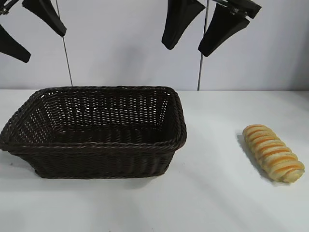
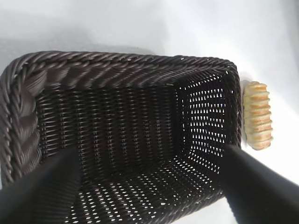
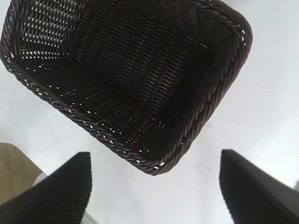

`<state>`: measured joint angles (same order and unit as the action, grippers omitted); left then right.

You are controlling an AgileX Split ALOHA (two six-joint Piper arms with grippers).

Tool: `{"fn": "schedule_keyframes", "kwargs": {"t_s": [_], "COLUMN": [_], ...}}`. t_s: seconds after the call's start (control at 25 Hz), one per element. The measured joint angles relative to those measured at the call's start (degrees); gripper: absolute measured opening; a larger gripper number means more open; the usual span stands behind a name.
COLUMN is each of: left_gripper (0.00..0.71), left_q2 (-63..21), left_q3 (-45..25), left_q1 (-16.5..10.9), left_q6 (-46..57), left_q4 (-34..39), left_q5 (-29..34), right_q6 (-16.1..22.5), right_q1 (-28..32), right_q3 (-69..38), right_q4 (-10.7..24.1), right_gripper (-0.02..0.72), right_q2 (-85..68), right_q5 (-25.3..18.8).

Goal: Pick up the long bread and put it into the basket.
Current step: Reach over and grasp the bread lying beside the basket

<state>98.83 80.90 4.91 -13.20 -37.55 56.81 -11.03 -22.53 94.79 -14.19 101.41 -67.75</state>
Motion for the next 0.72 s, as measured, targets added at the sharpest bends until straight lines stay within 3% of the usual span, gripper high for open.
{"fn": "schedule_keyframes", "kwargs": {"t_s": [0.28, 0.72], "left_gripper": [0.594, 0.594], "left_q2": [0.00, 0.00], "left_q3": [0.00, 0.00], "left_q1": [2.73, 2.73], "left_q6": [0.00, 0.00], "left_q4": [-0.12, 2.09], "left_q5": [-2.65, -2.86], "right_q6": [5.02, 6.53], "right_q1": [0.15, 11.43], "right_q3": [0.00, 0.00], "right_q4": [11.89, 14.19], "right_gripper": [0.548, 0.548], "right_q2": [0.00, 0.00], "right_q5": [-0.40, -1.84]}}
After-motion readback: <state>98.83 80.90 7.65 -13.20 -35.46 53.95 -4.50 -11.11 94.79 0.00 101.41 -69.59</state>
